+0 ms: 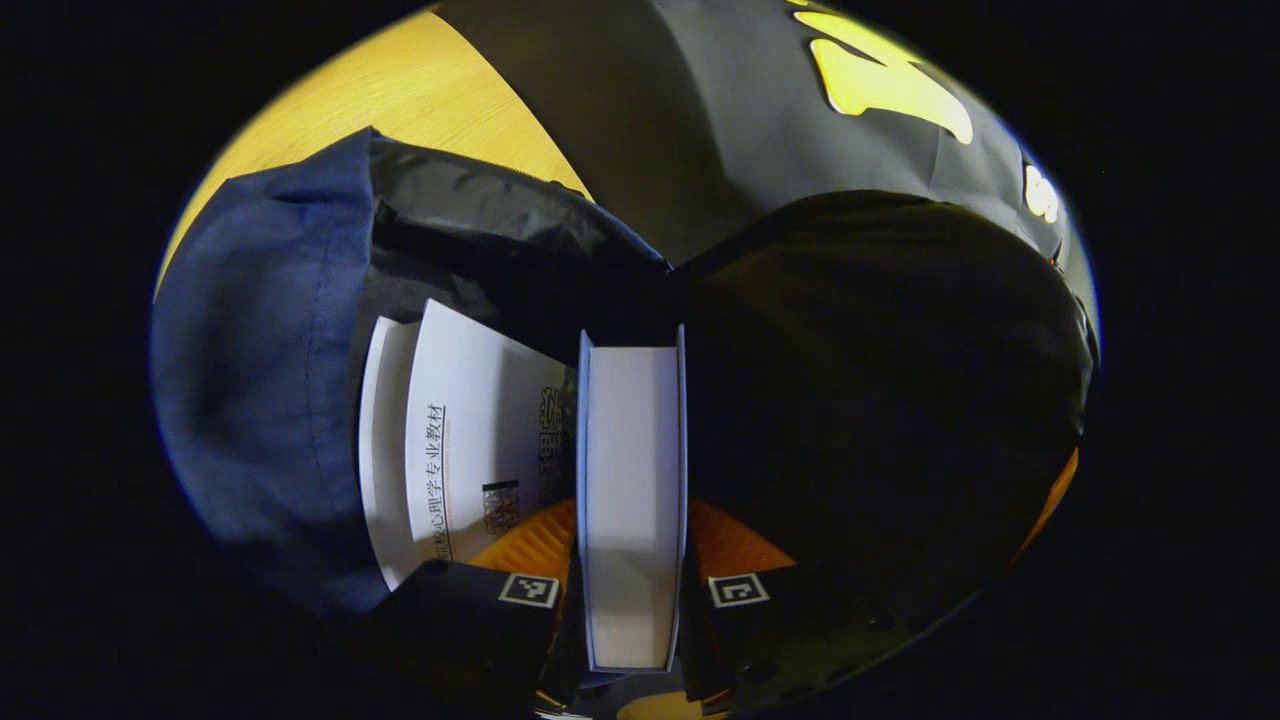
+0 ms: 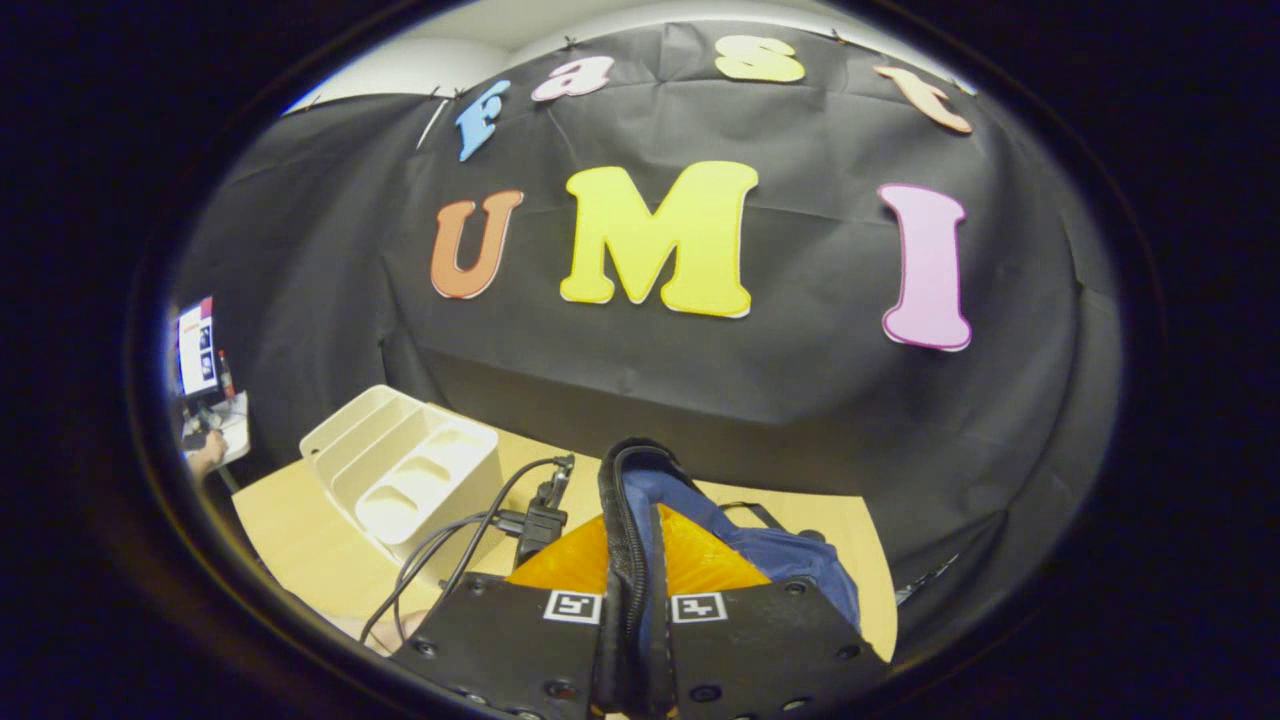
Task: Open the schoolbag, grab two books from the bookshelf and put them into the schoolbag.
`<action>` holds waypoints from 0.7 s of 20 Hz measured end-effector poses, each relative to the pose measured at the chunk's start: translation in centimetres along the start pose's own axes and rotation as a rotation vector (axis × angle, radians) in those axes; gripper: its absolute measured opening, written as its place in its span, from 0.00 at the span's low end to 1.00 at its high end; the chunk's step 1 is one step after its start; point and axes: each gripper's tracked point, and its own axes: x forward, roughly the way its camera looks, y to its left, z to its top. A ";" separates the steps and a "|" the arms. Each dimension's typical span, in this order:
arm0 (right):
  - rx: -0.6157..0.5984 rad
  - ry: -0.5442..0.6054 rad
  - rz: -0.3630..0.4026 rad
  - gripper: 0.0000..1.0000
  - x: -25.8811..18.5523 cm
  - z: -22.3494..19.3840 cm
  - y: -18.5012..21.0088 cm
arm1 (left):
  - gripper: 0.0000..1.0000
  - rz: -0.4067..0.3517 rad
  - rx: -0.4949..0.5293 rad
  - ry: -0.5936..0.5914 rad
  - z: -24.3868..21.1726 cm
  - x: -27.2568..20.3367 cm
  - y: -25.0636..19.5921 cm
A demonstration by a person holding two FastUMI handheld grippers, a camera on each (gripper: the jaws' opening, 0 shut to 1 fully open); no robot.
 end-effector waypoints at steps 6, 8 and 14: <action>0.067 0.004 0.010 0.11 -0.2 -1.4 -1.4 | 0.63 0.111 0.074 0.009 -0.2 -0.8 1.4; 0.042 -0.018 -0.022 0.11 -0.6 -1.4 -2.1 | 0.72 0.159 0.160 0.013 -0.2 -1.1 1.7; 0.064 -0.008 -0.061 0.10 -0.6 -3.3 -2.7 | 0.80 0.393 0.523 -0.112 2.1 -4.9 3.0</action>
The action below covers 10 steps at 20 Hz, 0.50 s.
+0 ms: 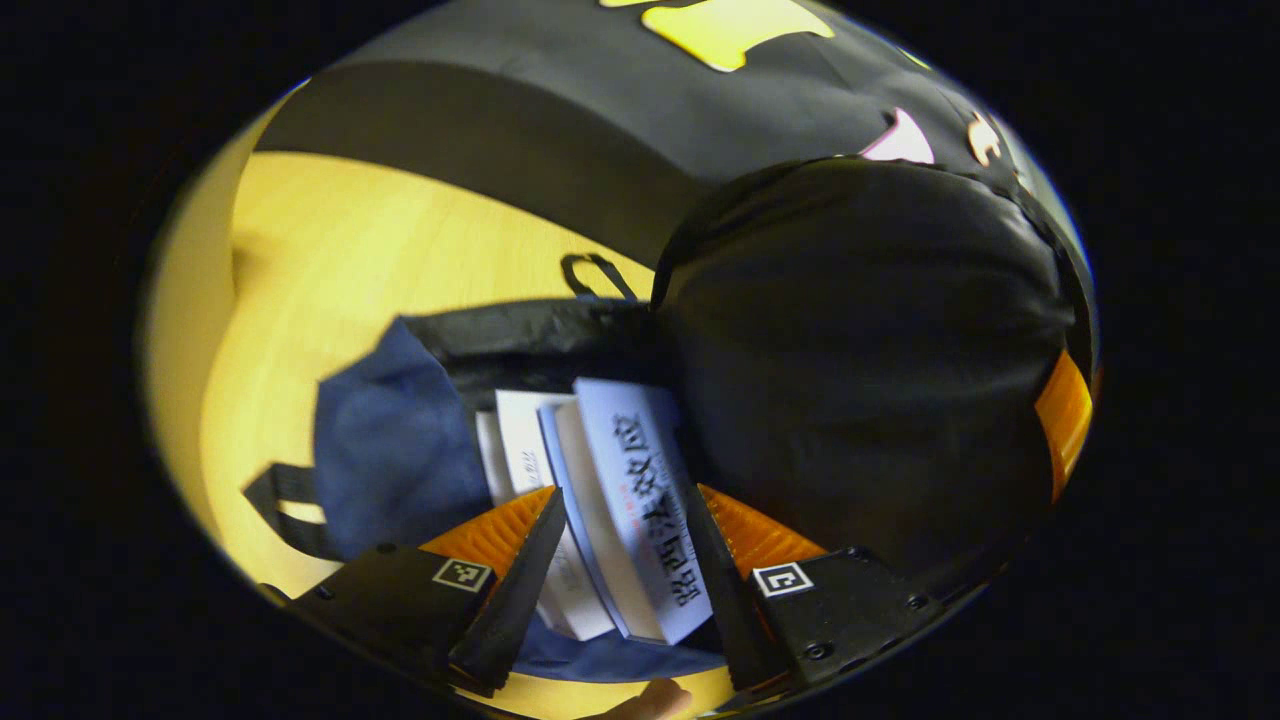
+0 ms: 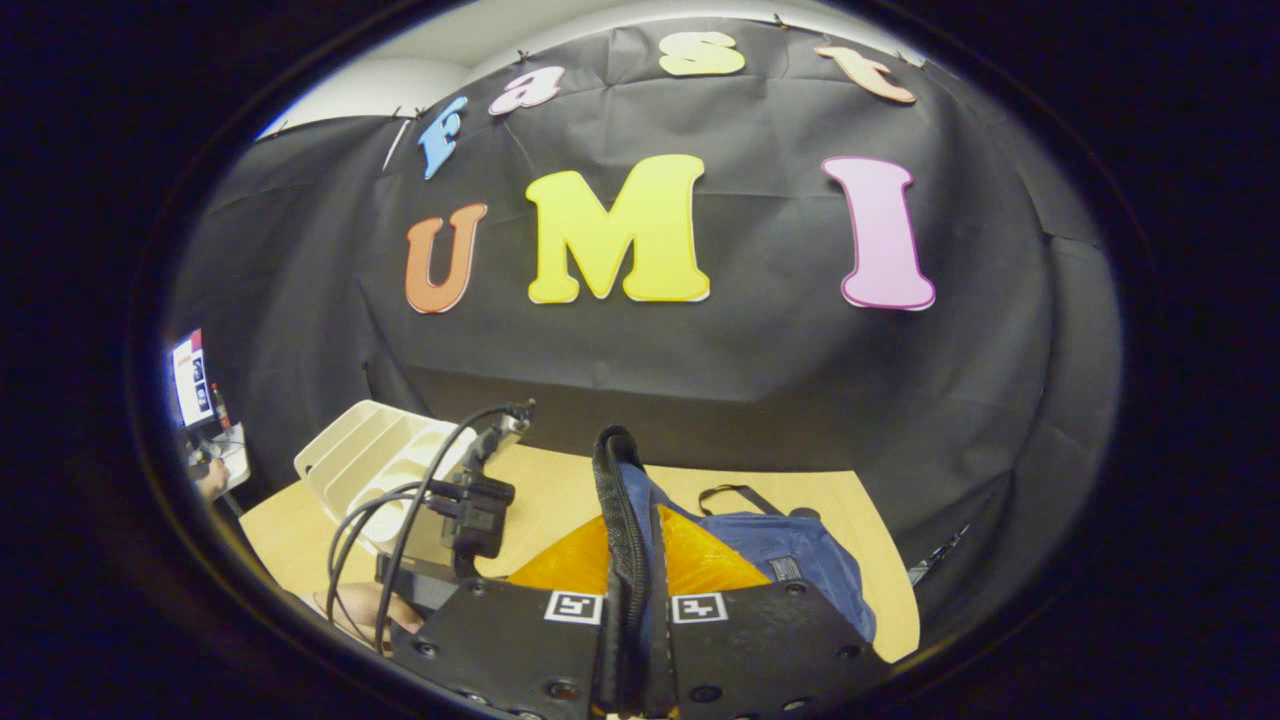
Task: Open the schoolbag, grab two books from the bookshelf and put them into the schoolbag.
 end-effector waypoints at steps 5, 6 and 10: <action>0.040 -0.007 -0.058 0.11 -1.1 -1.7 -1.1 | 0.80 0.013 0.074 -0.064 0.3 -3.0 0.3; 0.051 -0.008 -0.068 0.11 -1.3 -2.2 -1.3 | 0.80 0.033 0.085 -0.084 0.5 -3.6 1.0; 0.081 -0.001 -0.129 0.11 -2.1 -4.0 -2.5 | 0.80 0.077 0.086 -0.120 0.1 -6.4 3.0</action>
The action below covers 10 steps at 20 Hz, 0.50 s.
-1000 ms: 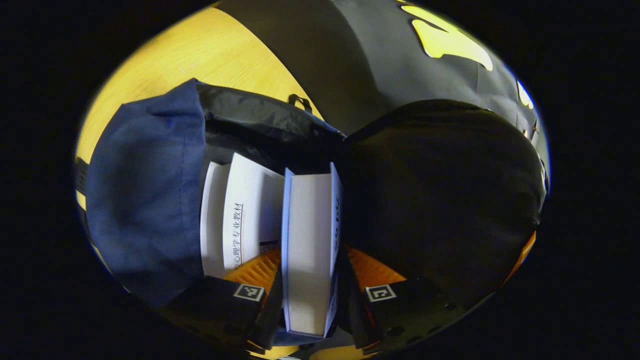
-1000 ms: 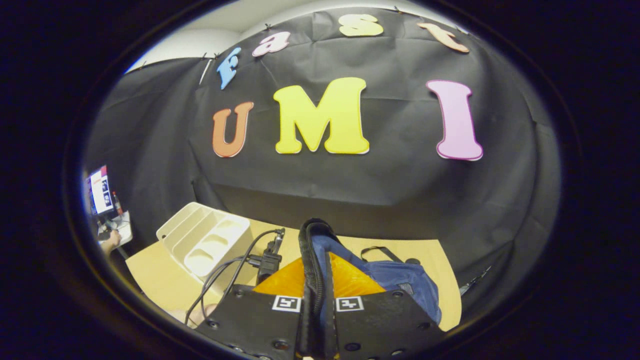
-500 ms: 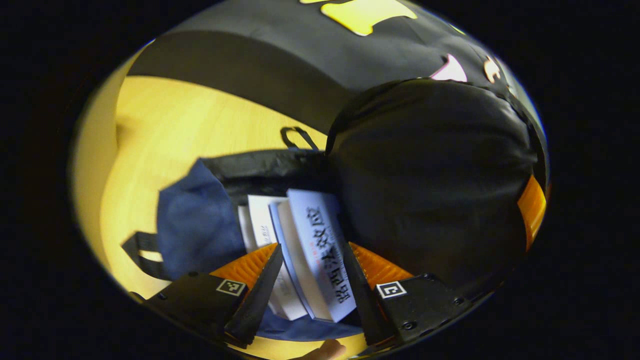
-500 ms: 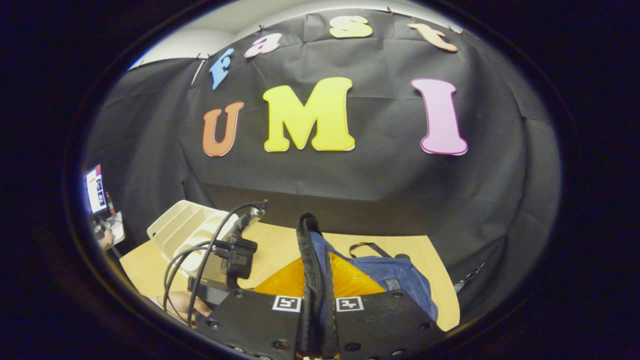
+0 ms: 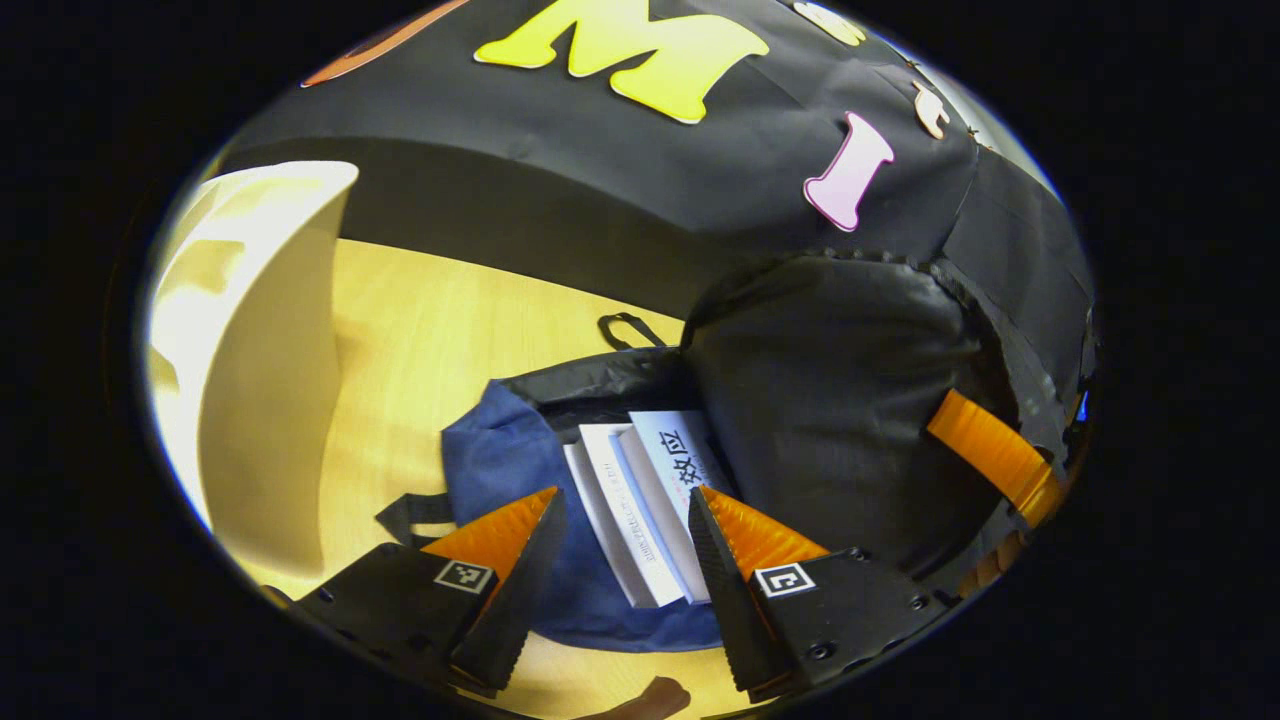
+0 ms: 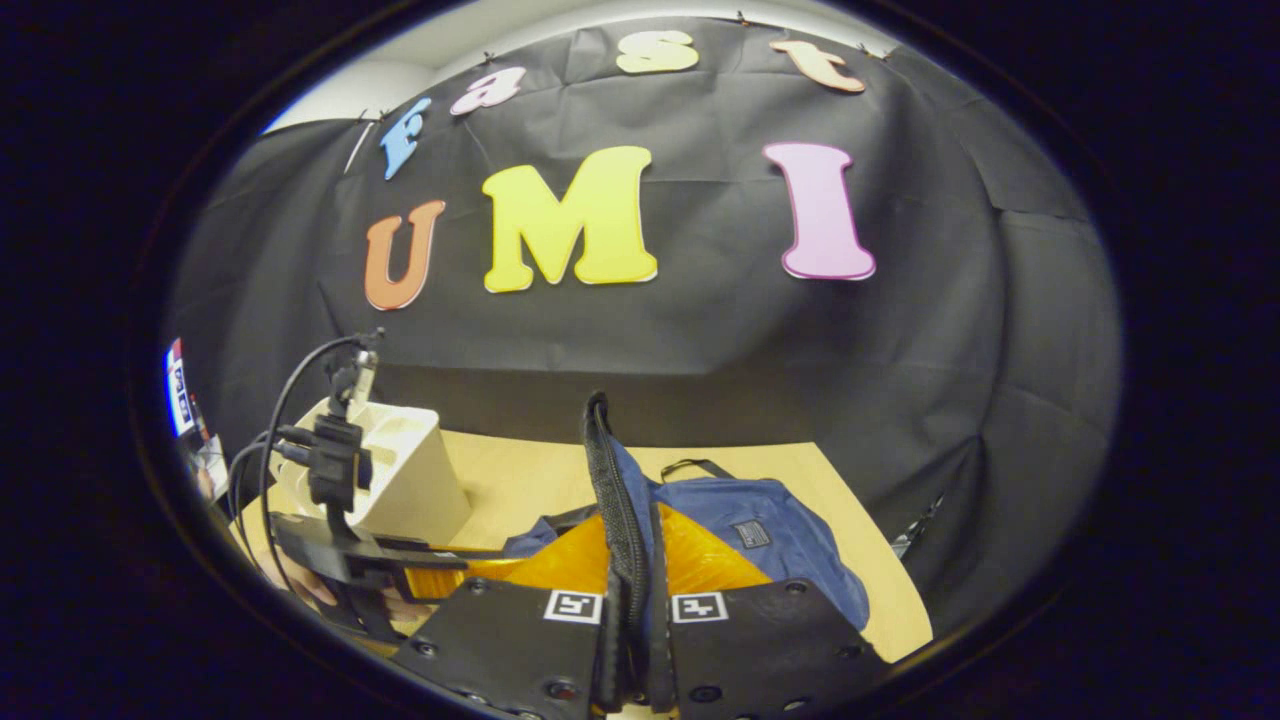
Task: Open the schoolbag, grab two books from the bookshelf and put them into the schoolbag.
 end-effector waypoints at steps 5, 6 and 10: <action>0.015 0.002 -0.061 0.11 -0.8 -1.8 -0.8 | 0.80 0.043 0.060 -0.059 -0.5 -3.7 1.4; 0.016 0.009 -0.069 0.11 -1.0 -2.4 -0.9 | 0.80 0.051 0.084 -0.079 -0.5 -4.4 1.5; 0.032 0.029 -0.095 0.11 -2.3 -4.0 -1.5 | 0.80 0.134 0.157 -0.167 0.3 -7.3 2.5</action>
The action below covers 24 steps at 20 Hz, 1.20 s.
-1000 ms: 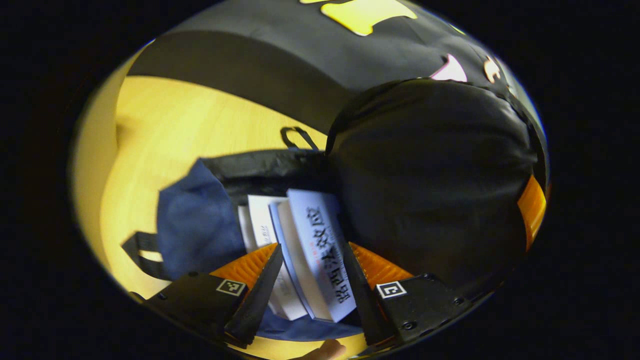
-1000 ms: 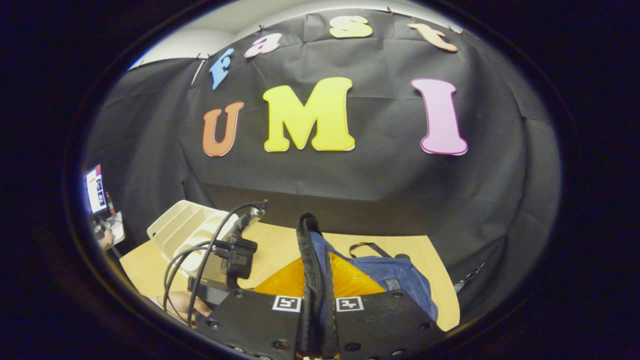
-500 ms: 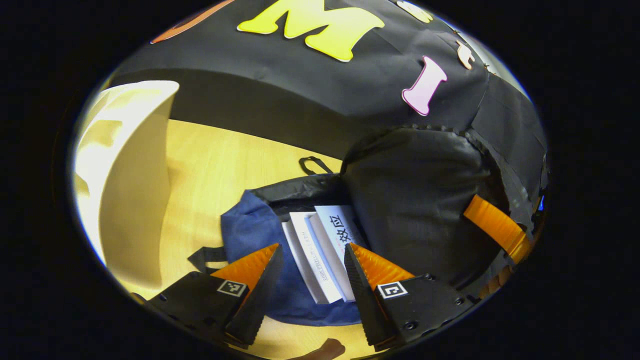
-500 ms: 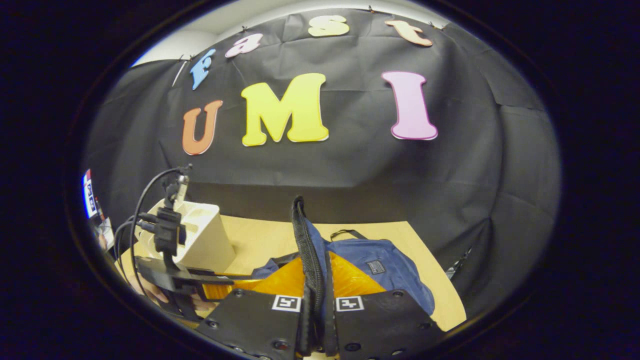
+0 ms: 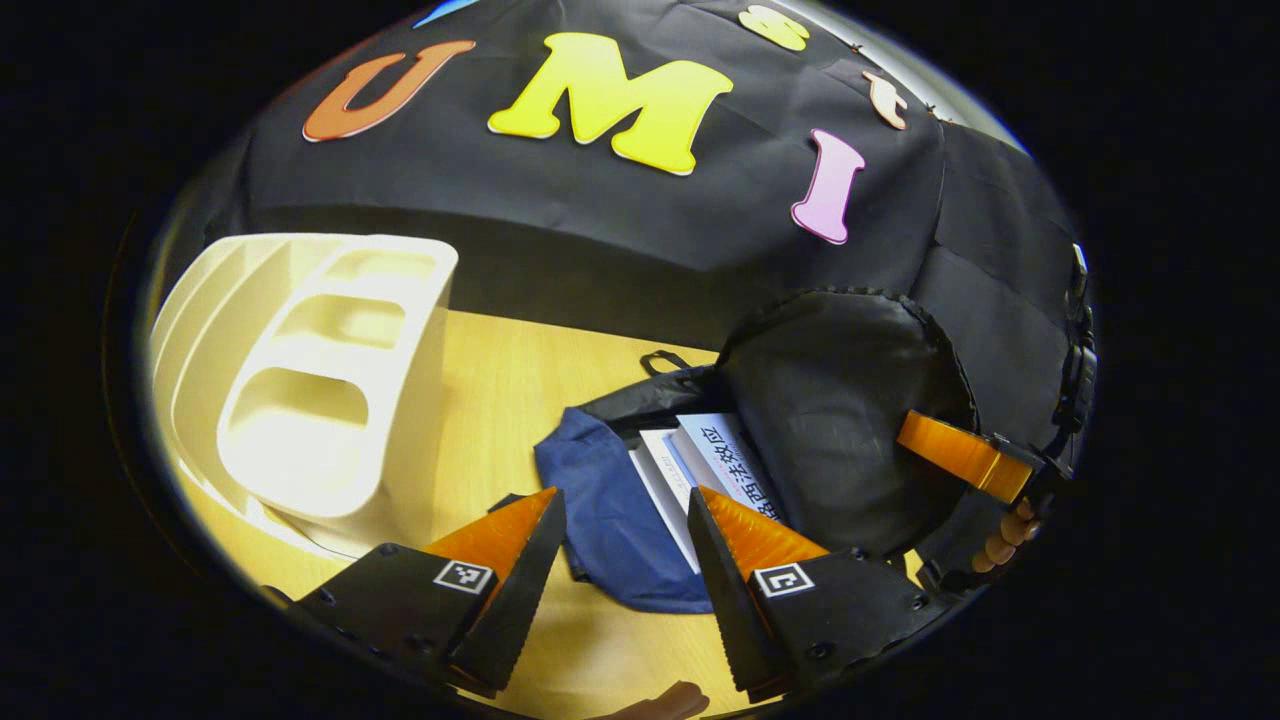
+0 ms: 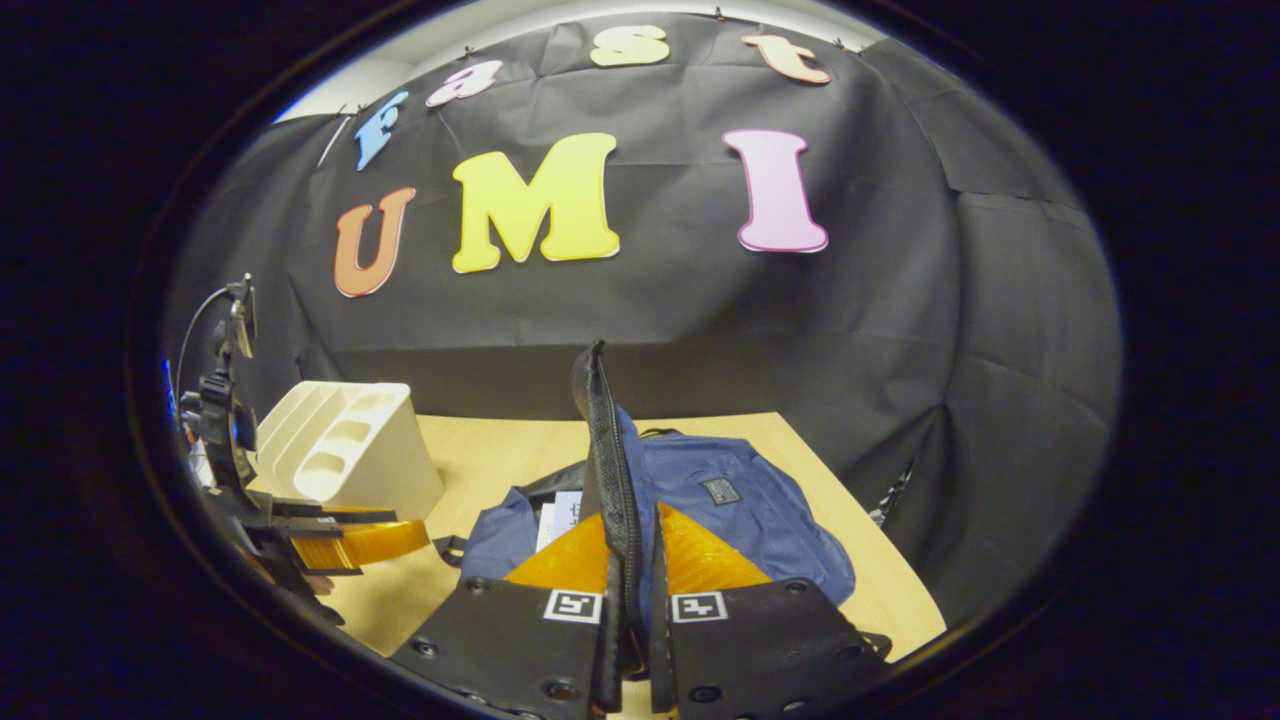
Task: Open the schoolbag, grab two books from the bookshelf and put them into the schoolbag.
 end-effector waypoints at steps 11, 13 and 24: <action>-0.027 0.019 -0.020 0.17 -1.9 -2.9 1.3 | 0.83 0.171 0.088 -0.164 1.3 -8.9 3.8; -0.034 0.025 -0.009 0.21 -2.5 -3.4 2.0 | 0.85 0.209 0.096 -0.170 1.1 -10.1 4.9; -0.073 -0.019 -0.041 0.29 -8.3 -5.1 2.3 | 0.99 0.339 0.100 -0.247 0.1 -16.4 7.1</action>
